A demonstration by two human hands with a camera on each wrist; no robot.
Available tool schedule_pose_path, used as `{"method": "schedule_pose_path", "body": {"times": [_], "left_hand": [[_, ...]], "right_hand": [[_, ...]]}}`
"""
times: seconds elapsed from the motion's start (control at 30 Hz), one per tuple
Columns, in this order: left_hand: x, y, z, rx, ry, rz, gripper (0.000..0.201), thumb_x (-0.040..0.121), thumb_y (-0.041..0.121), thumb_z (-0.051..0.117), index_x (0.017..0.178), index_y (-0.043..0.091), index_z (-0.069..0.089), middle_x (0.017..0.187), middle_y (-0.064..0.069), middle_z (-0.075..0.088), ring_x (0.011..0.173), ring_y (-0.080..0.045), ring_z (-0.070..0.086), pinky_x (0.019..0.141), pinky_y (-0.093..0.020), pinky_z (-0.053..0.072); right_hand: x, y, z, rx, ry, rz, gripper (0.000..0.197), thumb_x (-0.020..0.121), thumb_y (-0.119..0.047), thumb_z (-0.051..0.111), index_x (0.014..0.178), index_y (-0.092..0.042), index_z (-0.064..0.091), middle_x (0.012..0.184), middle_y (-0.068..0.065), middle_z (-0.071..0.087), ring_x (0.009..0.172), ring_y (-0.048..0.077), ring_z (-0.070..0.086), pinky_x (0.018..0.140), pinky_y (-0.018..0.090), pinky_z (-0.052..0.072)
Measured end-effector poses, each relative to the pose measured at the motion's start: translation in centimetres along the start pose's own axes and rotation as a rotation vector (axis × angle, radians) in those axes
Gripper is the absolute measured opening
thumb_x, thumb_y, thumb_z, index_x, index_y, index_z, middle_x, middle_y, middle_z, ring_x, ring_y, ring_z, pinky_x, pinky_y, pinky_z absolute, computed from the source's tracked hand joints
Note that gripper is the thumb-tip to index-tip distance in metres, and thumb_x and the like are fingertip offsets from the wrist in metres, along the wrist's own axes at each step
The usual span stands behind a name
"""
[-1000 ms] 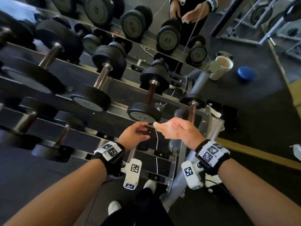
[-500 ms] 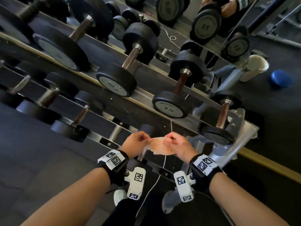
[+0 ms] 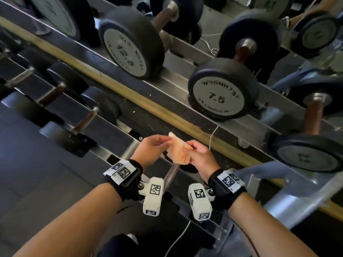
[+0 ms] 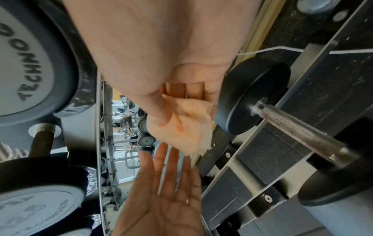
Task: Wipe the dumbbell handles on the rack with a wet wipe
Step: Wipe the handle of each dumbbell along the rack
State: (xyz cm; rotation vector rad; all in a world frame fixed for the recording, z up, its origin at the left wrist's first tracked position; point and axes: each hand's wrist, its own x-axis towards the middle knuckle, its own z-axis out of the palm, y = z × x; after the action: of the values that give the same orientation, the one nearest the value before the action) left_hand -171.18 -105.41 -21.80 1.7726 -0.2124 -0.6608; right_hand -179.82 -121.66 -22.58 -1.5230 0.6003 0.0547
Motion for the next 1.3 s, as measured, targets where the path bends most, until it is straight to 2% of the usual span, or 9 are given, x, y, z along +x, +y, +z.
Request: {"method": "schedule_pose_path", "body": {"times": [0.1, 0.23, 0.33, 0.53, 0.67, 0.9, 1.03, 1.17, 1.3], "left_hand": [[0.3, -1.8, 0.4, -0.045, -0.139, -0.021, 0.035, 0.090, 0.021, 0.069, 0.124, 0.016, 0.066, 0.113, 0.000, 0.073, 0.108, -0.015, 0.067, 0.101, -0.036, 0.050], [0.8, -4.0, 0.7, -0.024, -0.144, 0.005, 0.031, 0.085, 0.016, 0.073, 0.116, 0.010, 0.069, 0.106, -0.010, 0.074, 0.103, -0.026, 0.069, 0.099, -0.043, 0.051], [1.4, -5.6, 0.9, -0.038, -0.168, 0.022, 0.027, 0.086, 0.012, 0.072, 0.112, 0.007, 0.068, 0.104, -0.013, 0.074, 0.100, -0.029, 0.070, 0.096, -0.046, 0.053], [2.2, -9.1, 1.5, -0.040, -0.055, 0.062, 0.034, 0.080, 0.004, 0.077, 0.104, 0.009, 0.053, 0.082, -0.008, 0.070, 0.071, -0.016, 0.069, 0.065, -0.028, 0.059], [1.6, -11.8, 2.0, -0.023, 0.007, 0.056, 0.046, 0.077, 0.004, 0.078, 0.113, 0.005, 0.049, 0.080, -0.005, 0.067, 0.063, -0.009, 0.066, 0.058, -0.021, 0.056], [-0.1, -15.1, 1.6, 0.126, 0.071, 0.055, 0.036, 0.079, 0.013, 0.079, 0.110, 0.013, 0.062, 0.094, -0.002, 0.075, 0.094, -0.018, 0.071, 0.097, -0.042, 0.052], [-0.9, -16.4, 0.8, 0.132, 0.120, -0.019, 0.032, 0.078, 0.020, 0.080, 0.107, 0.019, 0.066, 0.093, 0.003, 0.074, 0.091, -0.009, 0.069, 0.086, -0.028, 0.051], [-2.1, -17.7, 0.1, 0.176, 0.071, -0.130, 0.038, 0.076, 0.030, 0.081, 0.111, 0.025, 0.066, 0.107, 0.005, 0.071, 0.103, -0.011, 0.065, 0.096, -0.026, 0.044], [-2.8, -18.7, -0.1, 0.179, 0.059, -0.204, 0.047, 0.075, 0.040, 0.080, 0.116, 0.027, 0.063, 0.115, 0.007, 0.066, 0.111, -0.009, 0.058, 0.094, -0.025, 0.039]], "right_hand": [[1.2, 2.4, 0.7, 0.056, -0.005, -0.028, 0.007, 0.094, -0.011, 0.062, 0.093, -0.015, 0.067, 0.087, 0.003, 0.070, 0.085, 0.020, 0.065, 0.083, 0.040, 0.052], [2.7, 4.9, 1.4, -0.023, -0.017, -0.127, 0.007, 0.094, -0.011, 0.063, 0.099, -0.012, 0.067, 0.111, 0.012, 0.067, 0.100, 0.024, 0.065, 0.096, 0.044, 0.051], [3.8, 6.2, 1.2, -0.077, -0.007, -0.225, 0.013, 0.092, -0.009, 0.066, 0.100, -0.019, 0.064, 0.128, 0.005, 0.061, 0.112, 0.018, 0.063, 0.091, 0.032, 0.055], [5.4, 8.4, 0.3, -0.119, -0.214, -0.311, 0.038, 0.088, -0.005, 0.069, 0.122, -0.013, 0.055, 0.110, 0.009, 0.070, 0.096, 0.021, 0.070, 0.087, 0.036, 0.056], [6.3, 10.5, 0.3, -0.271, -0.255, -0.390, 0.023, 0.087, -0.005, 0.072, 0.108, -0.012, 0.068, 0.100, 0.005, 0.072, 0.090, 0.015, 0.069, 0.081, 0.023, 0.056], [6.6, 12.8, -0.8, -0.506, -0.202, -0.486, 0.018, 0.087, -0.008, 0.072, 0.088, -0.024, 0.064, 0.094, 0.001, 0.071, 0.092, 0.016, 0.068, 0.086, 0.034, 0.056], [5.9, 12.9, -1.4, -0.843, -0.192, -0.798, 0.014, 0.092, -0.021, 0.063, 0.096, -0.031, 0.053, 0.091, -0.010, 0.069, 0.085, 0.004, 0.068, 0.069, 0.022, 0.054], [6.6, 14.5, -1.6, -1.143, -0.294, -0.948, 0.011, 0.099, -0.016, 0.052, 0.109, -0.019, 0.053, 0.083, -0.004, 0.065, 0.075, 0.021, 0.069, 0.062, 0.033, 0.053], [7.0, 17.0, -1.9, -1.291, -0.368, -0.974, 0.040, 0.098, -0.007, 0.053, 0.137, -0.016, 0.053, 0.112, 0.008, 0.070, 0.101, 0.021, 0.069, 0.086, 0.037, 0.057]]}}
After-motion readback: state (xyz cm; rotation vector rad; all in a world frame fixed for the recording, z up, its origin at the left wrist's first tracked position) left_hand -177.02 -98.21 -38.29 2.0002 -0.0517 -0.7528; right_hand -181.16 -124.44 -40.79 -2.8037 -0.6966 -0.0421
